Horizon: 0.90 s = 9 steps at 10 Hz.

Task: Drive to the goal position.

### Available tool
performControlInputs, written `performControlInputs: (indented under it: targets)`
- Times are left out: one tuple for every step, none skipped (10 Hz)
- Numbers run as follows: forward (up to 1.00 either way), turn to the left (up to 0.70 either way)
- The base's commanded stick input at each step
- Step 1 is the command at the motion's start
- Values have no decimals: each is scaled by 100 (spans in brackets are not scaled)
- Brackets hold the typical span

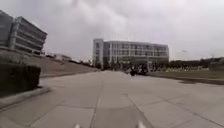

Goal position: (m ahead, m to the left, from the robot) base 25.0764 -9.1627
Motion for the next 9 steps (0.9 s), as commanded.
performControlInputs:
  targets:
    - [50,0]
    - [50,0]
    - [50,0]
    - [50,0]
    - [50,0]
    - [50,0]
    - [50,0]
    - [50,0]
    - [50,0]
